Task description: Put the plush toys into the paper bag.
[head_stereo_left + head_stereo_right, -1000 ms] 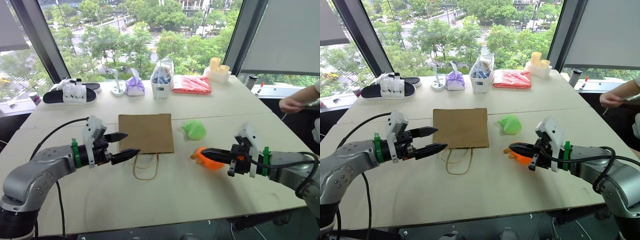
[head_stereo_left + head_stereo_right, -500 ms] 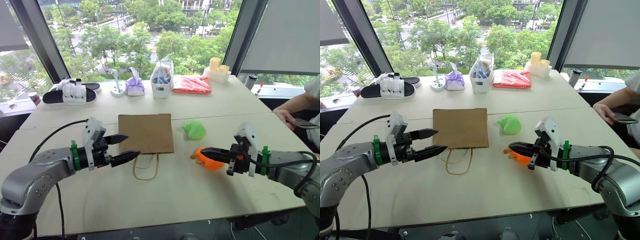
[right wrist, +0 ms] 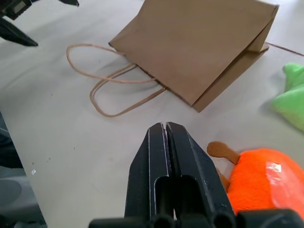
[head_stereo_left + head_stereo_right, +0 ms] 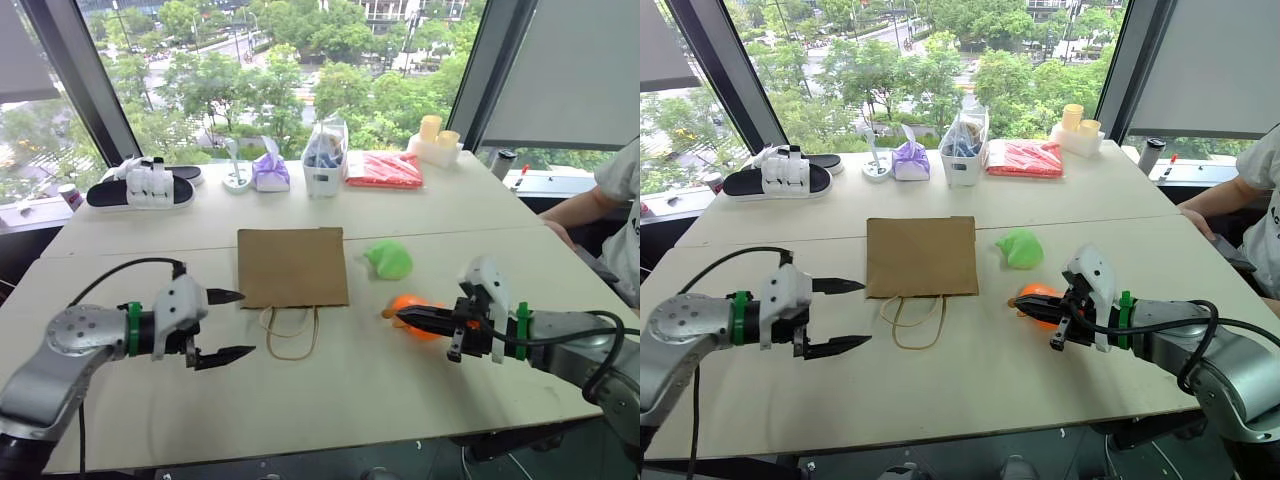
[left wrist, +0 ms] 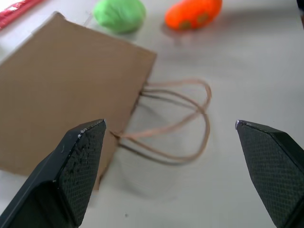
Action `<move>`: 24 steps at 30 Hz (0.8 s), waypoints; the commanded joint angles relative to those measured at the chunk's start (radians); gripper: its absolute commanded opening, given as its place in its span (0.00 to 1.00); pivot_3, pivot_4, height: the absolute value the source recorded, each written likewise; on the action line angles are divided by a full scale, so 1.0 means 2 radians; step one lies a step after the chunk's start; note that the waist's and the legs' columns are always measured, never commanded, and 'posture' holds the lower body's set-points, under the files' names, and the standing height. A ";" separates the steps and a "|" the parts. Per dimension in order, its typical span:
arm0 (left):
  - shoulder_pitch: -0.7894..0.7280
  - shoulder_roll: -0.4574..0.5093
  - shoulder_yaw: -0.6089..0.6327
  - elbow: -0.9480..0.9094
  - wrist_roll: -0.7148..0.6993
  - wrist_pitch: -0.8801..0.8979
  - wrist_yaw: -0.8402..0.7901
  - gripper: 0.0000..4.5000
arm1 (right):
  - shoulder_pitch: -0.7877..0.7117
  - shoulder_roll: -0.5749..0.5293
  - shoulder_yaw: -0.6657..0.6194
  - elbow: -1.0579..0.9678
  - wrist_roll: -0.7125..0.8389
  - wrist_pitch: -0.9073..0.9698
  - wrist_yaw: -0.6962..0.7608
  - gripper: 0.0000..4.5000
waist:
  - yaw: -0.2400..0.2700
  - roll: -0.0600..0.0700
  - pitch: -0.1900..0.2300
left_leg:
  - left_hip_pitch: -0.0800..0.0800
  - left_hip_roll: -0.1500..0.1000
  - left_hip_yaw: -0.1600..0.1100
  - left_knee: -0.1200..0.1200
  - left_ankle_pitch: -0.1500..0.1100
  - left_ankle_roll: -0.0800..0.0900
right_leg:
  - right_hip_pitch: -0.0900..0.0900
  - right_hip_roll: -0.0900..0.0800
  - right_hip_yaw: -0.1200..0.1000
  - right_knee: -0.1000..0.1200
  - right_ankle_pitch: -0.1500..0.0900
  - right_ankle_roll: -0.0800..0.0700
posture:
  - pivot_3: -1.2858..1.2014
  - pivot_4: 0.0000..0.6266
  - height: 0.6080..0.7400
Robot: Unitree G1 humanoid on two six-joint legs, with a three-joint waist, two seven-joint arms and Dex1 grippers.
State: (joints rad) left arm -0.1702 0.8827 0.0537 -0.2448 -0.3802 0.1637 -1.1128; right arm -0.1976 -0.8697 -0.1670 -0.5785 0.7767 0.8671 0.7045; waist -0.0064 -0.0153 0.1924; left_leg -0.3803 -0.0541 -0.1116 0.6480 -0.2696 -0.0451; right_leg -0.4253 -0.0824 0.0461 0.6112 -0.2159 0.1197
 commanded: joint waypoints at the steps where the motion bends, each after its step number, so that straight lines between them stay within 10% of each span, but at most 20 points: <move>1: -0.032 -0.020 -0.043 0.055 0.078 -0.113 -0.003 1.00 | 0.005 0.007 -0.008 -0.027 0.002 -0.006 -0.012 0.00 | 0.001 0.000 0.000 | 0.000 0.000 0.000 0.000 0.000 0.000 | 0.000 0.000 0.000 0.000 0.000 0.000 | 0.52 0.24 1.00; 8: -0.097 -0.086 -0.080 0.158 0.122 -0.192 0.016 0.94 | 0.019 0.014 -0.006 -0.041 -0.003 -0.005 -0.026 0.00 | 0.005 0.000 0.000 | 0.000 0.000 0.000 0.000 0.000 0.000 | 0.000 0.000 0.000 0.000 0.001 0.002 | 0.52 0.24 1.00; 17: -0.140 -0.106 -0.062 0.170 0.067 -0.133 -0.004 0.02 | 0.032 0.039 0.026 -0.056 -0.017 -0.010 -0.053 0.00 | 0.006 0.000 0.000 | 0.000 0.000 0.000 0.000 0.000 0.000 | -0.001 0.000 0.000 0.000 0.001 0.002 | 0.52 0.24 1.00; 24: -0.185 -0.127 -0.051 0.124 -0.001 -0.005 0.011 0.00 | 0.008 0.114 0.112 -0.011 -0.094 -0.039 -0.106 0.00 | 0.003 0.000 0.000 | 0.000 0.000 -0.001 0.000 0.000 0.000 | -0.001 0.000 0.000 0.001 0.001 0.002 | 0.52 0.24 1.00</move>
State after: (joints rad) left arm -0.5099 0.6305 -0.0818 0.0584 -0.3329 0.1037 -1.1046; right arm -0.1594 -0.6616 0.0281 -0.6052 0.6263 0.8205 0.5223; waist -0.0005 -0.0161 0.1921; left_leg -0.3808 -0.0548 -0.1126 0.6491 -0.2697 -0.0450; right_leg -0.4266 -0.0816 0.0454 0.6132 -0.2134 0.1242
